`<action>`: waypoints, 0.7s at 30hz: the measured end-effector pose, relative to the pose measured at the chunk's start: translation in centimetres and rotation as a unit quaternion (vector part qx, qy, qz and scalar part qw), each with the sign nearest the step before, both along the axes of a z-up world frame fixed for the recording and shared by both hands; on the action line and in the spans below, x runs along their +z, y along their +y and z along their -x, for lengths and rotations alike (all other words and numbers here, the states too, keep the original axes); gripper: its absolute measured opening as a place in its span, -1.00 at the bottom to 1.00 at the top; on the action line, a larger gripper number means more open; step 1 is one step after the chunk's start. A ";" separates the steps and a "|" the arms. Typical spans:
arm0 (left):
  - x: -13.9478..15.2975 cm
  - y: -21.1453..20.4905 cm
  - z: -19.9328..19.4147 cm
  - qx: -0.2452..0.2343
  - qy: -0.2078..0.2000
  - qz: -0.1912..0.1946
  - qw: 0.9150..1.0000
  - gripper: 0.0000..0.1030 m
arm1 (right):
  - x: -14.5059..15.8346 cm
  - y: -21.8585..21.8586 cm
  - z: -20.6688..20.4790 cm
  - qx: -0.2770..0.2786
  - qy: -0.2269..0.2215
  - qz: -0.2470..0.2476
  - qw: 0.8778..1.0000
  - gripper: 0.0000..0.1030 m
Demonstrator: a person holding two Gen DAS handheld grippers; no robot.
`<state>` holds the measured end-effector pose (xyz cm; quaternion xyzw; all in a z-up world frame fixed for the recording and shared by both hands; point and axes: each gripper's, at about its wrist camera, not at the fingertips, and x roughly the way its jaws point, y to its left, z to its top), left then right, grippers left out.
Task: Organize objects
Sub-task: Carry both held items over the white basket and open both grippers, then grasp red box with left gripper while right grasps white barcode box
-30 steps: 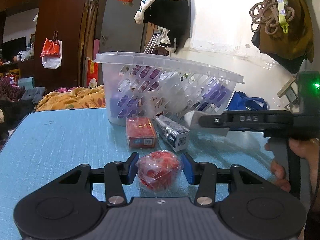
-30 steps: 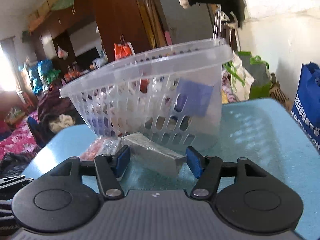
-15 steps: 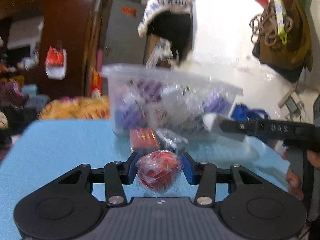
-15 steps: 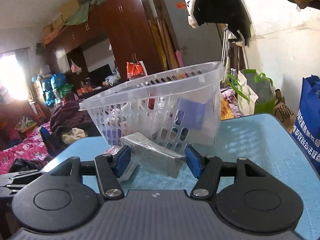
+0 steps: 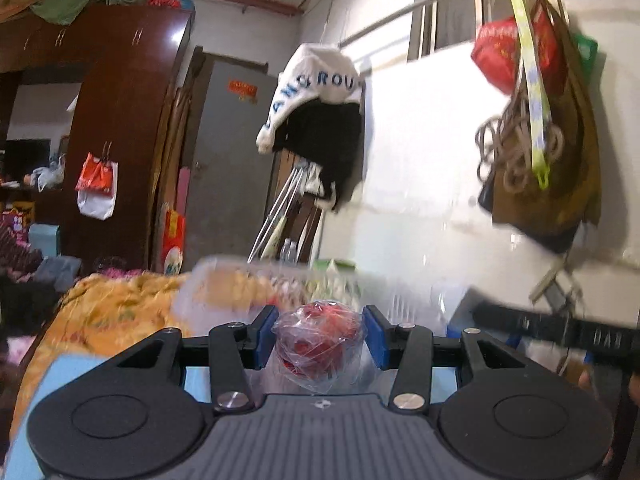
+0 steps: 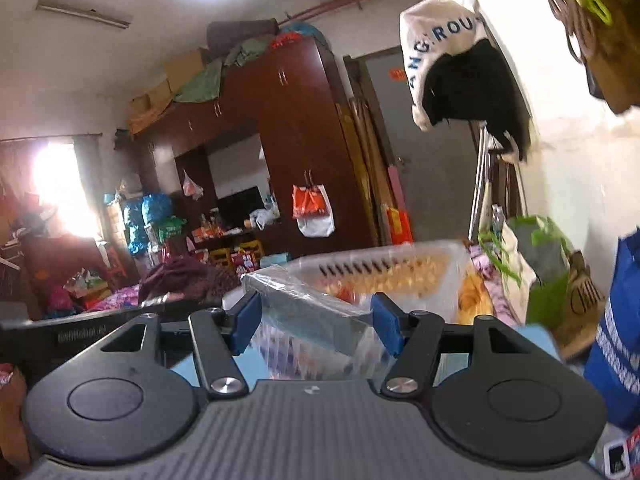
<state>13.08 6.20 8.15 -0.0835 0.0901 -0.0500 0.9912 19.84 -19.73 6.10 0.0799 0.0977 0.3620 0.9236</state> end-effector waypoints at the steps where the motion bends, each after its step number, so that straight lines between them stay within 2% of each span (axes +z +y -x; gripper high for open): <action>1: 0.9 0.0 -1.0 -0.002 -0.002 0.002 1.000 -0.03 | 0.4 0.3 -0.7 -0.001 -0.017 0.006 1.000 0.24; 2: 1.5 -0.2 -1.9 -0.003 -0.001 0.005 1.000 -0.03 | 0.7 0.7 -1.6 0.000 -0.030 0.014 0.999 0.24; 6: 3.6 -2.0 -8.2 0.015 0.022 -0.031 0.999 -0.03 | 1.4 2.4 -7.1 -0.008 -0.041 0.034 0.999 0.24; 10: 3.3 -1.1 -13.2 0.019 0.069 0.019 0.997 0.00 | 0.7 3.6 -10.4 -0.031 -0.032 0.061 0.997 0.30; 11: 2.9 -0.7 -14.2 0.019 0.079 0.034 0.996 0.16 | 0.5 3.8 -10.7 -0.035 -0.035 0.062 0.997 0.45; 12: 2.5 -0.3 -15.2 0.015 0.089 0.045 0.995 0.48 | 0.3 4.0 -10.8 -0.040 -0.043 0.062 0.996 0.65; 13: 1.9 0.1 -15.9 0.018 0.099 0.055 0.993 0.59 | 0.1 4.1 -10.7 -0.048 -0.048 0.061 0.996 1.00; 14: 1.4 0.6 -16.4 0.027 0.106 0.066 0.992 0.63 | -0.1 3.9 -10.2 -0.050 -0.054 0.056 0.996 1.00; 17: 0.5 1.6 -14.9 0.022 0.109 0.070 0.991 0.63 | -0.2 2.6 -8.5 -0.035 -0.041 0.025 0.998 1.00; 19: 0.5 1.1 -12.3 0.018 0.091 0.036 0.995 0.63 | -0.4 1.3 -6.7 -0.031 -0.011 -0.003 0.999 1.00; 21: 0.3 0.2 -9.0 0.020 0.077 -0.015 0.997 0.68 | -1.3 1.3 -5.0 -0.010 0.020 0.012 1.000 1.00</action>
